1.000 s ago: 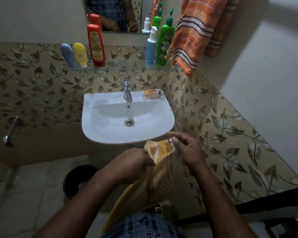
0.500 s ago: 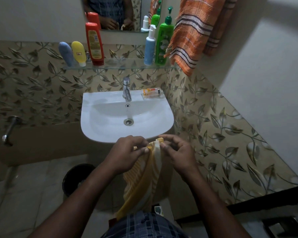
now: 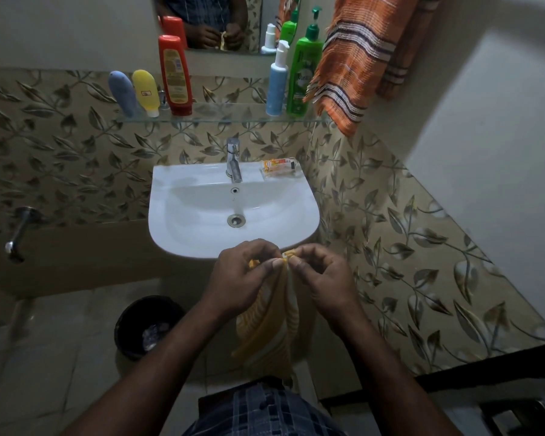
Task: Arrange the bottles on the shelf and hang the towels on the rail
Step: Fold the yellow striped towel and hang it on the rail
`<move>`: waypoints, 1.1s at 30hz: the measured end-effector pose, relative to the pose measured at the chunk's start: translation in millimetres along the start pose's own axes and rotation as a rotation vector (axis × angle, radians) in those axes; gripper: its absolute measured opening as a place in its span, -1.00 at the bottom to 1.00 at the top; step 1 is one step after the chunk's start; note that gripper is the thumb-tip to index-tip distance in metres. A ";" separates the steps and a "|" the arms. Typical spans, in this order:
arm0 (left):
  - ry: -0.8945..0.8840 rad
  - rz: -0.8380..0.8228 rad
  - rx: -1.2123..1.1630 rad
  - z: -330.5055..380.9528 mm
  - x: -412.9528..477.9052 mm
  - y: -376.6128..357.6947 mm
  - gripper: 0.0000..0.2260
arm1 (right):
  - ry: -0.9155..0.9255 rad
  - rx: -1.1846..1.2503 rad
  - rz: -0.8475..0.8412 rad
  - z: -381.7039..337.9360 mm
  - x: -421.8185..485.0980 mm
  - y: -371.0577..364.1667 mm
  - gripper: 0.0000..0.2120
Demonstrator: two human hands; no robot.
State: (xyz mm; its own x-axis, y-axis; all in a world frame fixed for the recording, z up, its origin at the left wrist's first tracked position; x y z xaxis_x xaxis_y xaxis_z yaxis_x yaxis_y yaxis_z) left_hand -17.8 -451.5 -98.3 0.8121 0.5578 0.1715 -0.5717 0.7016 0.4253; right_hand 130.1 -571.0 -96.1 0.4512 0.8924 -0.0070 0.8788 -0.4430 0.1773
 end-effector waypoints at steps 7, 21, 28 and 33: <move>0.001 0.018 -0.077 7.7 2.4 -6.0 -0.97 | 0.014 0.001 -0.009 -1.7 -1.0 6.0 -0.95; 0.021 0.021 -0.135 15.1 1.2 -4.8 -0.93 | 0.039 0.056 0.026 -4.8 -2.9 5.9 -0.91; 0.001 0.090 -0.098 17.1 1.1 -5.4 -0.96 | 0.078 0.064 0.064 -8.8 -6.6 2.2 -0.99; -0.058 0.154 -0.019 20.3 1.8 -8.3 -0.96 | 0.122 0.122 0.052 -6.4 -9.0 0.9 -0.96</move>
State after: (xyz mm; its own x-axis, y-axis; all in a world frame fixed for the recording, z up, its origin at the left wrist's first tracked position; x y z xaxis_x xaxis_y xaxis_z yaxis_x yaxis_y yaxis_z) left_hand -9.2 -465.3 -83.4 0.7196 0.6332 0.2851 -0.6918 0.6182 0.3731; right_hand 125.8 -578.9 -89.6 0.4805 0.8688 0.1199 0.8706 -0.4890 0.0539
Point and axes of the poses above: each hand's wrist, its own x-axis towards the middle knuckle, its own y-axis out of the back of the hand, z = x × y, the point moved 1 cm from there along x, towards the middle knuckle, and after that the axes turned 11 degrees about -z, right-handed, at the moved point
